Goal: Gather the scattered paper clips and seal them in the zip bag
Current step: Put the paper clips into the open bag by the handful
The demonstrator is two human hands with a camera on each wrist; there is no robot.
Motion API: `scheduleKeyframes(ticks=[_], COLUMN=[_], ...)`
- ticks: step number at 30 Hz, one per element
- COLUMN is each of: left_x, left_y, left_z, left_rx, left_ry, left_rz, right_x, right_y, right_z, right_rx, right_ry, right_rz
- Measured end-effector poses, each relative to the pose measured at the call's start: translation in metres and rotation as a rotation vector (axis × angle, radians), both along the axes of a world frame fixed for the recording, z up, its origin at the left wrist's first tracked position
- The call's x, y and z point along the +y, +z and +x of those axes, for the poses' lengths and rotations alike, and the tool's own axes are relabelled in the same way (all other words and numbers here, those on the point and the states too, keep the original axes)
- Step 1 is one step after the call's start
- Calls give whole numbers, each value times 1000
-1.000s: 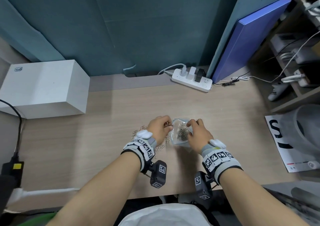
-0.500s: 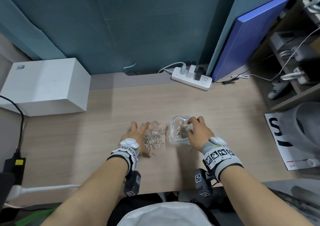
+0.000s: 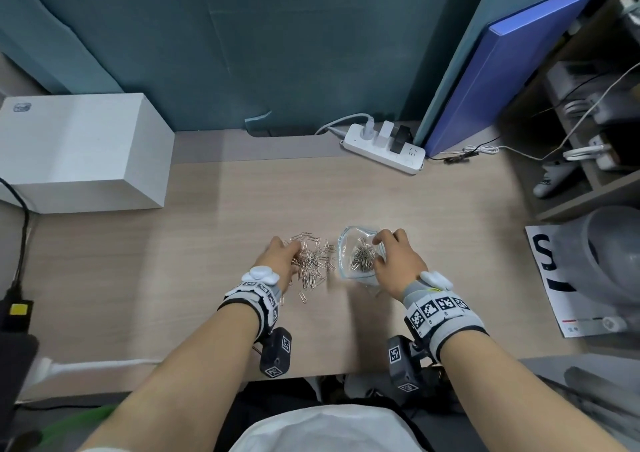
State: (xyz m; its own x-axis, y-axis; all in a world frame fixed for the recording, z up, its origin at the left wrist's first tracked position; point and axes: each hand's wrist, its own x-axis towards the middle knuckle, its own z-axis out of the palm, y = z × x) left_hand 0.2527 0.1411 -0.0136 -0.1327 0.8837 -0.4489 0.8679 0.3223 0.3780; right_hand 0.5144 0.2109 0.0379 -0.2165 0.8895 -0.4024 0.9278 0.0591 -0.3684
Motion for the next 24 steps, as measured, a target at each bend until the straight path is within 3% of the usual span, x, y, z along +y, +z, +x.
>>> scheduleKeyframes(ticks=[7, 12, 18, 22, 24], left_x=[2, 22, 49, 50, 48], left_y=[12, 35, 62, 56, 54], left_z=[-2, 21, 77, 89, 81], left_rx=[-20, -220, -433, -352, -342], left_ry=[50, 102, 10, -127, -93], left_rz=[30, 139, 231, 207, 246], right_x=[0, -1, -2, -1, -1], right_y=[0, 0, 0, 2, 4], right_z=[-1, -2, -4, -3, -1], right_rx=[3, 10, 26, 16, 5], right_ry=[-15, -27, -18, -21, -27], right_rz=[5, 5, -10, -16, -2])
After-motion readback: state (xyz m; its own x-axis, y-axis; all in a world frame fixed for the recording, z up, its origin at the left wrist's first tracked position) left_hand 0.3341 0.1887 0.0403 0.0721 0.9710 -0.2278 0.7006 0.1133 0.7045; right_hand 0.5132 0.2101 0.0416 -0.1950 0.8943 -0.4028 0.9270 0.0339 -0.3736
